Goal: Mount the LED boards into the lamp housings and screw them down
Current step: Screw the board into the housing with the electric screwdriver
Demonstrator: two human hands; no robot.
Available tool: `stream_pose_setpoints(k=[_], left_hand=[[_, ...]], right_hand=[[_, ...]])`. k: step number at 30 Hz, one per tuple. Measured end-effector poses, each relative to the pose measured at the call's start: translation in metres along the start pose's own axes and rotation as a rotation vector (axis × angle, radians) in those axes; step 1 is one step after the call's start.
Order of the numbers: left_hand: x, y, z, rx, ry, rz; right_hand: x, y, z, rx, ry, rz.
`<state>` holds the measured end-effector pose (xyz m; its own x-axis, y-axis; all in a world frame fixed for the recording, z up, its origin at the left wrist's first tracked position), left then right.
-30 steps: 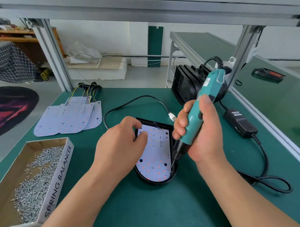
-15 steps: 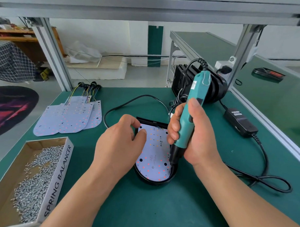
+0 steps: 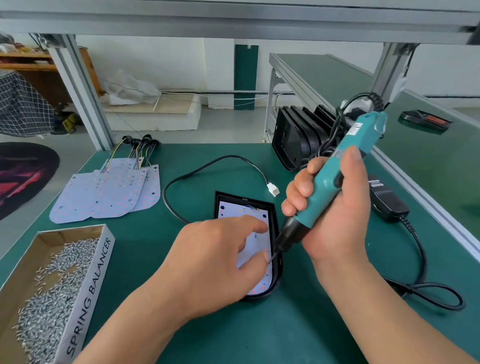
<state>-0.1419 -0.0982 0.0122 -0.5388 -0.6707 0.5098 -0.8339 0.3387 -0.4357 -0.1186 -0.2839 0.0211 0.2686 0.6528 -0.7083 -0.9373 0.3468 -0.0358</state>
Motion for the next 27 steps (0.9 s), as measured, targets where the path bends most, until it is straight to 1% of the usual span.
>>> stream_pose_setpoints(k=[3,6,8,11,14,24,26,27], left_hand=[[0.007,0.003,-0.001,0.032,-0.050,0.107],[0.013,0.006,0.001,0.055,-0.106,0.165],[0.014,0.006,0.003,0.086,-0.134,0.184],[0.013,0.005,0.005,0.124,-0.085,0.177],[0.010,0.004,0.004,0.129,-0.032,0.147],[0.009,0.007,0.010,0.005,0.081,0.011],[0.006,0.008,0.012,-0.040,0.167,-0.044],[0.004,0.008,0.011,-0.051,0.267,-0.105]], right_hand=[[-0.008,0.003,0.002,0.026,-0.054,-0.047],[-0.016,0.005,0.002,0.048,-0.094,-0.091],[-0.018,0.005,0.002,0.050,-0.121,-0.096],[-0.020,0.004,0.001,0.057,-0.145,-0.091],[-0.019,0.003,0.001,0.072,-0.148,-0.088],[-0.020,0.003,0.000,0.084,-0.143,-0.103],[-0.023,0.002,-0.002,0.100,-0.151,-0.109],[-0.025,0.001,-0.004,0.110,-0.157,-0.113]])
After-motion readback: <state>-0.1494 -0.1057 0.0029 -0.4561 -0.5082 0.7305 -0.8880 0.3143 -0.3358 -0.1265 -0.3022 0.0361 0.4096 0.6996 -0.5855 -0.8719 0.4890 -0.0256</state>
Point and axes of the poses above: each hand's wrist, its own y-axis away from the middle knuckle, its own z-axis out of the palm, x = y × z, the point moved 3 cm from there along -y, towards the middle knuckle, and after that the axes turned 13 degrees about x, right-handed, at the moved point
